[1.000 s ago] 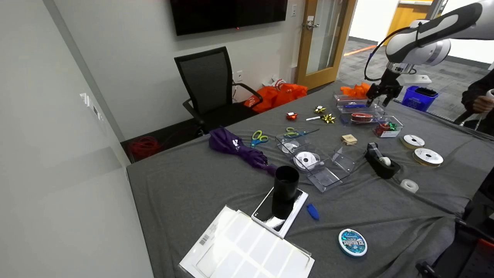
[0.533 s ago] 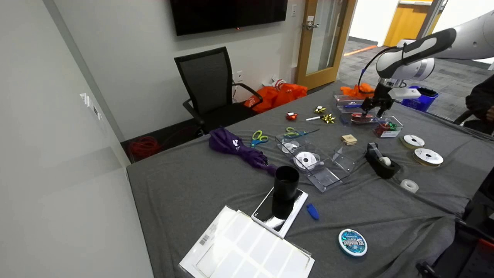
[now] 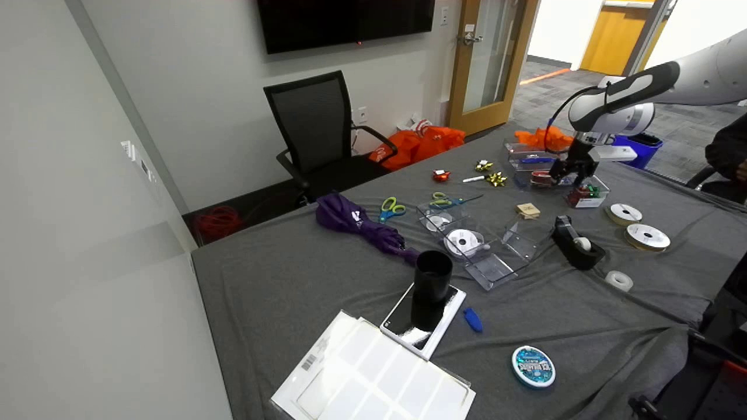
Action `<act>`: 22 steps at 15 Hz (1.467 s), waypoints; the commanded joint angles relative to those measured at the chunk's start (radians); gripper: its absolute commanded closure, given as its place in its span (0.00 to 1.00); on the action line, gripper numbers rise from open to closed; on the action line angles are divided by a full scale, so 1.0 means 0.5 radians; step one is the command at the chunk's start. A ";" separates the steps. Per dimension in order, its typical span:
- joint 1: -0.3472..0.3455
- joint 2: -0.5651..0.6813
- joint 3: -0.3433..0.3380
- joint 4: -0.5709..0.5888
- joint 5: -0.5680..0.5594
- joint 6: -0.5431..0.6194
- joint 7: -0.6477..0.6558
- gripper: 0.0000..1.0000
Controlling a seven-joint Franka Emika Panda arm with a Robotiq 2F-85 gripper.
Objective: Move the box and place it in a larger box
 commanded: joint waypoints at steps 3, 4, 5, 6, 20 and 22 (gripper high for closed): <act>-0.042 0.034 0.040 0.074 -0.019 -0.008 0.007 0.49; -0.040 0.032 0.040 0.075 -0.017 -0.009 0.015 0.55; -0.036 0.024 0.038 0.071 -0.014 -0.012 0.035 0.63; -0.031 0.020 0.034 0.071 -0.011 -0.016 0.059 0.69; 0.246 -0.549 -0.092 -0.445 -0.177 -0.065 0.553 0.99; 0.275 -0.676 -0.024 -0.601 -0.154 -0.058 0.426 0.99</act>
